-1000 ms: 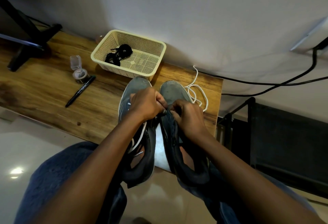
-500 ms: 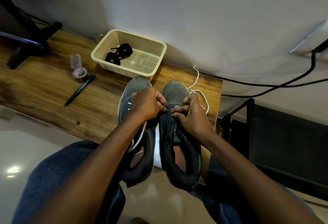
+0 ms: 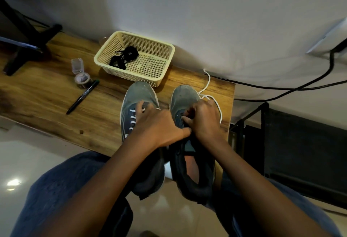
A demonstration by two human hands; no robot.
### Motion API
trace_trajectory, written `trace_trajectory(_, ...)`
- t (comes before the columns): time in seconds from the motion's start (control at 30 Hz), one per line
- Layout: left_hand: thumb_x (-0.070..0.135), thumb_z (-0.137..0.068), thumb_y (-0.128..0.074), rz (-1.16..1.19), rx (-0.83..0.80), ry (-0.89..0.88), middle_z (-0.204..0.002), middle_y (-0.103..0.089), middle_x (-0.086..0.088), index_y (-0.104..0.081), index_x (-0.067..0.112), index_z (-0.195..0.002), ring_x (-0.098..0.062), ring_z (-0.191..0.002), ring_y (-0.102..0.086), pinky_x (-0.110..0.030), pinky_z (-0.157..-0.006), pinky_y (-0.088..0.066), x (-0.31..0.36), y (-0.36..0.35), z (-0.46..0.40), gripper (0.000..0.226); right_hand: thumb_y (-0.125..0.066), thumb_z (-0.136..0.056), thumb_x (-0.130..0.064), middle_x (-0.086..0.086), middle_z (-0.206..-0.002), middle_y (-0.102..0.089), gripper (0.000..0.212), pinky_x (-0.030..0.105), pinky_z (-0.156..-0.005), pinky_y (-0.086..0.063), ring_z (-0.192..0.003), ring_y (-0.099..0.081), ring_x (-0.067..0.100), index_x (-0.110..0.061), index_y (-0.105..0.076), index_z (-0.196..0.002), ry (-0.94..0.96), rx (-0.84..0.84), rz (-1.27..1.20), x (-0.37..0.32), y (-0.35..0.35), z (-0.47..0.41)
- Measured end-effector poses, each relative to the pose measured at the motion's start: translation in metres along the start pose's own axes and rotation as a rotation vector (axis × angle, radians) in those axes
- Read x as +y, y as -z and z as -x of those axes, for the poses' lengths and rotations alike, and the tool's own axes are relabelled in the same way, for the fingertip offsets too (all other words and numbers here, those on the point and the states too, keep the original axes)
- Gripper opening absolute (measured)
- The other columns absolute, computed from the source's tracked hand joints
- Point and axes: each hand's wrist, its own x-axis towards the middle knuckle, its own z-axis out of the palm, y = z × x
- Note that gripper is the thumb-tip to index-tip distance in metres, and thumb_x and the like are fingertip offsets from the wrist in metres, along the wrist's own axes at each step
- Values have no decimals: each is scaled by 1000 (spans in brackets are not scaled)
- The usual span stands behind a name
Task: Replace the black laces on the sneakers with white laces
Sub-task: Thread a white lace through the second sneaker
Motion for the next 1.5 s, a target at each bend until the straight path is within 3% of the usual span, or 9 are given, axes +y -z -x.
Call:
trace_trajectory(0.13, 62, -81, -50, -44, -63, -76, -131, -53, -4, -44, 18, -133, -28, -136, -26, -48, -116, 6, 11, -12, 16, 68, -75, -79, -25, 2, -95, -69, 8, 36, -80, -40, -104, -41, 23, -20, -77, -85, 2, 10, 31, -2, -1, 2)
trace_trajectory(0.37, 34, -98, -37, -53, -64, -69, -131, -54, -7, -45, 9, -133, -23, -137, -29, -46, -115, 11, 21, -11, 20, 44, -72, -80, -20, 1, -98, -68, 4, 41, -88, -41, -110, -42, 25, -22, -76, -81, -109, 23, -24, -9, -6, 4)
trace_trajectory(0.63, 34, -99, -36, -68, -95, -97, -125, -58, -5, -51, 12, -126, -22, -135, -33, -45, -115, 11, 19, -6, 19, 38, -63, -89, -21, 3, -111, -52, 3, 30, -76, -14, -113, -35, 21, -20, -64, -91, -55, 2, -36, -7, -15, 12)
trace_trajectory(0.73, 33, -98, -36, -87, -118, -105, -129, -55, -8, -44, 10, -134, -25, -137, -28, -47, -115, 11, 18, -7, 17, 44, -59, -90, -18, 3, -109, -50, 5, 33, -79, -20, -111, -37, 21, -19, -63, -94, -49, 10, -70, -4, -18, 13)
trace_trajectory(0.87, 31, -96, -37, -79, -128, -97, -134, -52, -11, -37, 12, -141, -29, -139, -23, -47, -115, 8, 14, -7, 12, 49, -56, -91, -16, 5, -105, -52, 9, 47, -90, -34, -109, -40, 24, -23, -56, -87, -106, 79, -159, -6, -25, 13)
trace_trajectory(1.07, 30, -94, -39, -62, -137, -121, -136, -51, -8, -37, 18, -142, -27, -138, -24, -48, -116, 6, 8, -2, 9, 49, -53, -95, -22, 1, -105, -52, 10, 30, -75, -13, -105, -42, 20, -20, -62, -97, -150, 213, -80, -8, -35, 16)
trace_trajectory(1.5, 29, -89, -46, 10, -181, -136, -135, -51, -7, -46, 22, -134, -26, -138, -24, -50, -113, -2, 4, 3, 6, 45, -54, -94, -17, 0, -104, -50, 8, 30, -78, -16, -105, -46, 20, -19, -60, -98, -172, 302, -158, -10, -37, 20)
